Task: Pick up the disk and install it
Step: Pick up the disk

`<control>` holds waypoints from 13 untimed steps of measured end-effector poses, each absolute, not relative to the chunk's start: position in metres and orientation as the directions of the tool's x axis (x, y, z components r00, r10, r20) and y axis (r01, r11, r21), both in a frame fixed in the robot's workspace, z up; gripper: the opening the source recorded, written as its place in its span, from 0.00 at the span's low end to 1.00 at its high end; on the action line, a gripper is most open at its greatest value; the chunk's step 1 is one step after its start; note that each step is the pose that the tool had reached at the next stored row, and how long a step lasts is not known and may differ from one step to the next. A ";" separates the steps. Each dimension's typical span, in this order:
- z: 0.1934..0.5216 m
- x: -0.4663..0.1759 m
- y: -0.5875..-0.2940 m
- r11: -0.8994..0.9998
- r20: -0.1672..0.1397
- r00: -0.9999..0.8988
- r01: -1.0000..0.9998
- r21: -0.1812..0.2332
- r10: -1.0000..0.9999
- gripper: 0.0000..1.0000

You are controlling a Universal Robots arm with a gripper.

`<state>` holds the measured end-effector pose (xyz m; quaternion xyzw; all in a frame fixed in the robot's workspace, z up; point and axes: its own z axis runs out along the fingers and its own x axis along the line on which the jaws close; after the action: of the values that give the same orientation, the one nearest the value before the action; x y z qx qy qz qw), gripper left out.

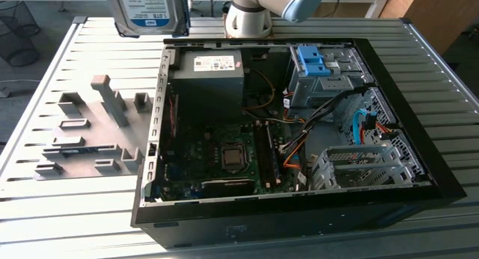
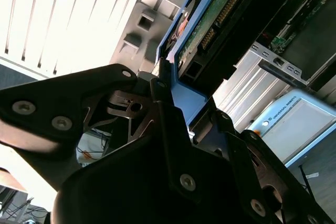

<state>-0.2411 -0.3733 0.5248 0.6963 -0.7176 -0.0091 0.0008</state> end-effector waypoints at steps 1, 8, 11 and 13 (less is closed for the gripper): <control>0.525 -0.240 -0.373 0.030 -0.012 -0.030 -0.999 0.014 -0.999 0.37; 0.525 -0.213 -0.373 0.030 -0.012 -0.030 -0.999 0.014 -0.999 0.37; 0.525 -0.202 -0.373 0.030 -0.012 -0.030 -0.999 0.014 -0.999 0.37; 0.525 -0.200 -0.374 0.030 -0.012 -0.030 -0.999 0.014 -0.999 0.37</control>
<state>-0.1999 -0.3743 0.5248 0.6964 -0.7176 -0.0091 0.0008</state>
